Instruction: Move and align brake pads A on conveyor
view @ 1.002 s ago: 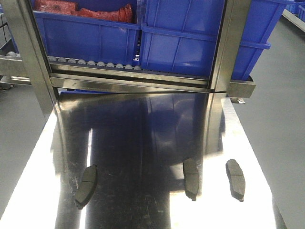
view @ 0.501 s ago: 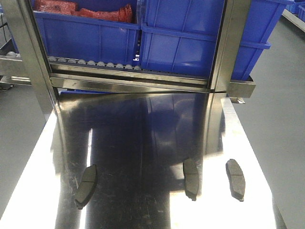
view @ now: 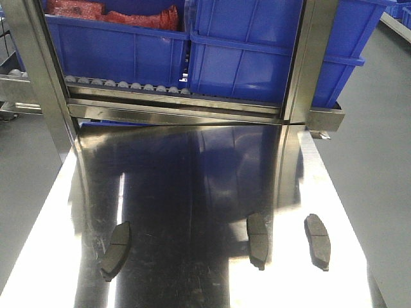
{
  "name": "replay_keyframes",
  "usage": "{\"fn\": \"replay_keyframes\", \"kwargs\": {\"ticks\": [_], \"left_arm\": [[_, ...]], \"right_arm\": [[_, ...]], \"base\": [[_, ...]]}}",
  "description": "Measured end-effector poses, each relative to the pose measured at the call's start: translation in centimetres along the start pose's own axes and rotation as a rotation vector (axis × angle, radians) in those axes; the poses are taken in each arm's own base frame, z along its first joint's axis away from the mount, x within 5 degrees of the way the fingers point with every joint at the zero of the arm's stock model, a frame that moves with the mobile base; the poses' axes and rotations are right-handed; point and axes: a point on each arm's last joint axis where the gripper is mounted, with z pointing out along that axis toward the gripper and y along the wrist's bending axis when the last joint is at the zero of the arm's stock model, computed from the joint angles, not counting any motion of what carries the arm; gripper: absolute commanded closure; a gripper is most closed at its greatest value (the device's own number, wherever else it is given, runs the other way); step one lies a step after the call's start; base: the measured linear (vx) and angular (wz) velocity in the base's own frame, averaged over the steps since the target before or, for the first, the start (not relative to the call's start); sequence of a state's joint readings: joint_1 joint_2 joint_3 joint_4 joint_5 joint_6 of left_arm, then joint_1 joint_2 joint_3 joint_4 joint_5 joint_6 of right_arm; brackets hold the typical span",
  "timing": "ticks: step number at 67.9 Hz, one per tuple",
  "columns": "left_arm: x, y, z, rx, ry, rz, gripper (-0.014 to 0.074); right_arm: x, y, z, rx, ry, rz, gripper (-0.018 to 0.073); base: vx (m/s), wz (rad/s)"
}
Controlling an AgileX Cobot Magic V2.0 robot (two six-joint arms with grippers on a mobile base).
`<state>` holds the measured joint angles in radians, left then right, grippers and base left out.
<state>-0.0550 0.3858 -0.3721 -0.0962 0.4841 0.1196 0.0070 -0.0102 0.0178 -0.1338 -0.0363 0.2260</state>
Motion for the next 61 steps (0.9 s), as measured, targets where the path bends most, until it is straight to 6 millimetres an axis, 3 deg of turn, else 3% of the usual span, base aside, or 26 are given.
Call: {"fn": "replay_keyframes", "kwargs": {"ticks": [14,30,40,51,61], "left_arm": [[0.0,0.0,0.0,0.000,0.000,0.000,0.0603],[0.0,0.0,0.0,0.000,0.000,0.000,0.0603],[0.0,0.0,0.0,0.000,0.000,0.000,0.0603],[0.0,0.0,0.0,0.000,0.000,0.000,0.0603],[0.0,0.0,0.0,0.000,0.000,0.000,0.0603]], "right_arm": [[-4.3,0.2,0.4,0.023,0.040,0.010,0.0571],[-6.8,0.2,4.0,0.069,0.350,-0.050,0.0571],[-7.0,0.1,6.3,0.079,0.585,-0.117,0.0571],[-5.9,0.1,8.0,0.086,0.860,-0.087,0.0571],[-4.5,0.0,9.0,0.090,0.973,-0.075,0.0571]], "base": [[0.00,0.00],[0.00,0.00],[0.00,0.00],[0.00,0.00],[0.00,0.00]]}}
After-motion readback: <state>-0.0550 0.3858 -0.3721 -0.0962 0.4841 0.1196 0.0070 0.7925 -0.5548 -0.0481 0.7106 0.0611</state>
